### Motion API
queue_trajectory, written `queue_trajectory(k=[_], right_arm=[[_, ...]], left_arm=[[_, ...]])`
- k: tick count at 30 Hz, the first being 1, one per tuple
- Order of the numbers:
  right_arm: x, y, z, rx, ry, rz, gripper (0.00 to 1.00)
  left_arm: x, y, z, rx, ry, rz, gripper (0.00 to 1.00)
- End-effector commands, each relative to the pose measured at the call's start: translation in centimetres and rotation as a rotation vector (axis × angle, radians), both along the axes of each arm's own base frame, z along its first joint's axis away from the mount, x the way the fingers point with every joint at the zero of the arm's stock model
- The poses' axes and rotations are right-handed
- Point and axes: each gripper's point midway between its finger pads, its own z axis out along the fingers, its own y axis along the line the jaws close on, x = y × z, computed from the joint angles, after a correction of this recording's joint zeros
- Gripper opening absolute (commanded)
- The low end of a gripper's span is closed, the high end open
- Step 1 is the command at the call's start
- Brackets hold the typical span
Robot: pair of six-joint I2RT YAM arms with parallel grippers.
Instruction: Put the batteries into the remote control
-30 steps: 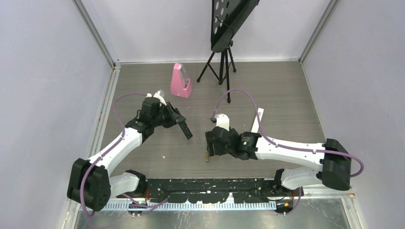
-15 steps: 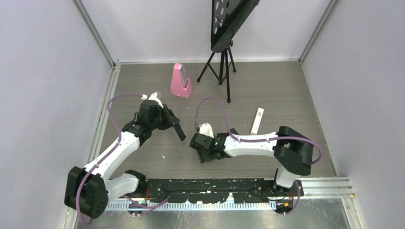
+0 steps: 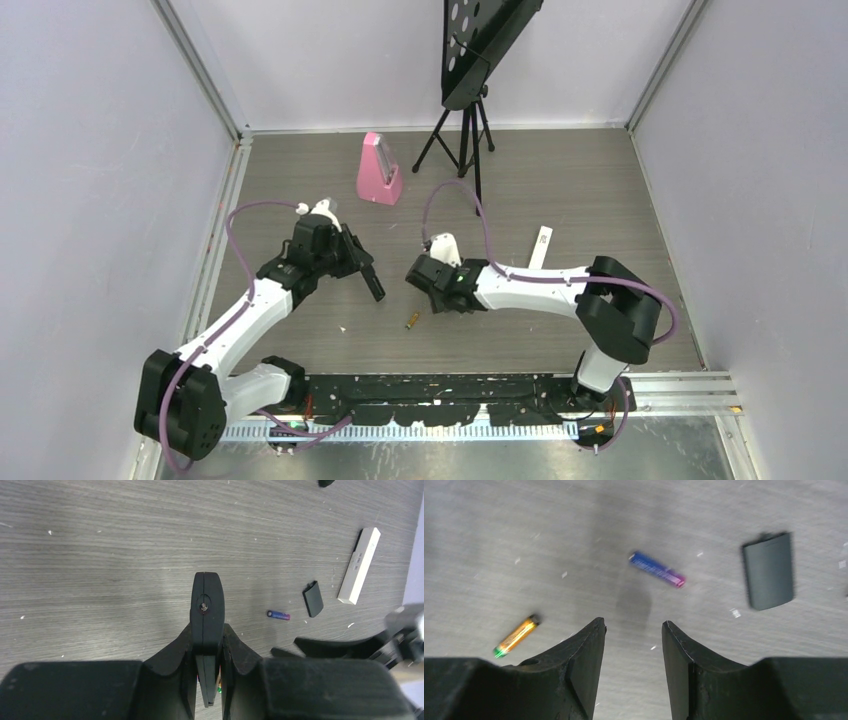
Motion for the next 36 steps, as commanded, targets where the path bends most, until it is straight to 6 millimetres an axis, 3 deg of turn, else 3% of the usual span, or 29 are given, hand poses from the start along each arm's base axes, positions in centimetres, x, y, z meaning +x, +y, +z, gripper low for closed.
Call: queue_trajectory(k=[1,5,9,13,17,24,36], right_arm=[[3.8,-1.1,1.6,-0.039,-0.088,0.002,0.5],[5.4,-1.3,1.4,-0.009,-0.041,-0.015,0.48],[5.5,-0.8,1.5,0.013,-0.023,-0.047,0.47],[5.4,0.0,0.8,0.0,0.0,0.049,0.47],[5.2,-0.3,-0.1,-0.035,0.053,0.153,0.47],[6.1,-2.2,-0.6,-0.047,0.101,0.175,0.44],[6.4,-2.0,-2.6,-0.022,0.187,0.216,0.38]], left_arm=[[-0.3,0.3,-1.2,0.016,0.01,-0.006,0.0],[-1.5,0.1,-3.2,0.006,0.069,-0.025,0.0],[-2.6,-0.3,-4.5,-0.018,0.11,-0.048,0.0],[-3.0,-0.5,-5.1,-0.028,0.13,-0.058,0.0],[-3.2,-0.5,-5.1,-0.028,0.129,-0.066,0.0],[-3.0,-0.5,-5.0,-0.026,0.123,-0.065,0.0],[-2.7,-0.7,-4.0,-0.032,0.104,-0.073,0.0]])
